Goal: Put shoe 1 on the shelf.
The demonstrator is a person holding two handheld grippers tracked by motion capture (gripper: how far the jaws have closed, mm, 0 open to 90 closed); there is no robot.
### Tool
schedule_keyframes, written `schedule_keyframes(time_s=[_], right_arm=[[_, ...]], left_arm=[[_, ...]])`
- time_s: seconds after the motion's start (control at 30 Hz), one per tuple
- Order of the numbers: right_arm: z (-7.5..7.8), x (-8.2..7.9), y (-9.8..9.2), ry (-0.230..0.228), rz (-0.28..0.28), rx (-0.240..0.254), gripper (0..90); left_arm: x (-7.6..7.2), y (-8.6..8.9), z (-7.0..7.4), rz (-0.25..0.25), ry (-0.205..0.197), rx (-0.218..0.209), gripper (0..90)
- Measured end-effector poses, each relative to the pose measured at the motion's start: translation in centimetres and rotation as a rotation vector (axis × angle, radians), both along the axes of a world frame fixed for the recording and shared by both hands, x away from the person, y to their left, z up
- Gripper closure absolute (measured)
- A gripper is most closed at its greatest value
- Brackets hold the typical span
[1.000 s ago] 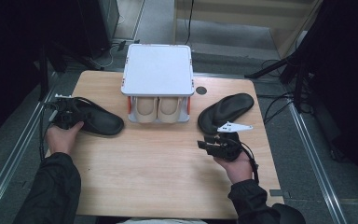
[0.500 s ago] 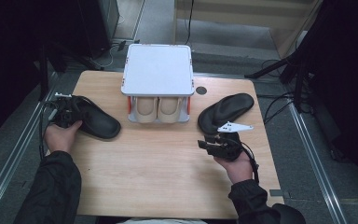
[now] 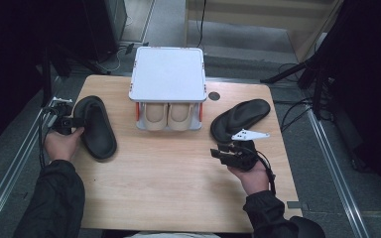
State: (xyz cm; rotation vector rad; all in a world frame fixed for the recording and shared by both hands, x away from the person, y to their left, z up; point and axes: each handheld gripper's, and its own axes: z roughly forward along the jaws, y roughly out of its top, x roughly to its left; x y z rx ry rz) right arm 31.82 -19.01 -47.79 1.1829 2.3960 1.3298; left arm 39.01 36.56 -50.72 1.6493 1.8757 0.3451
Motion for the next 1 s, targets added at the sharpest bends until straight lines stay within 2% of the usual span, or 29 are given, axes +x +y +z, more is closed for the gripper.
schedule_keyframes(time_s=[0.27, 0.53, 0.7, 0.87, 1.0], right_arm=[[0.0, 0.2, 0.0, -0.003, 0.000, 0.001, 59.5], [0.1, 0.1, -0.1, -0.004, -0.006, 0.004, 59.0], [0.1, 0.1, -0.1, -0.007, -0.004, 0.002, 58.0], [0.1, 0.1, -0.2, -0.009, -0.008, 0.006, 57.5], [0.2, 0.1, -0.4, -0.012, -0.015, 0.011, 56.9]], left_arm=[[-0.4, 0.2, 0.9, -0.018, -0.016, -0.039, 70.7], [-0.7, -0.3, 1.9, -0.044, -0.036, -0.046, 70.6], [-1.0, -0.3, 2.3, -0.079, -0.017, -0.050, 70.6], [-1.6, -0.4, 2.7, -0.091, -0.012, -0.050, 70.5], [-2.2, -0.2, 3.2, -0.097, -0.021, -0.074, 70.5]])
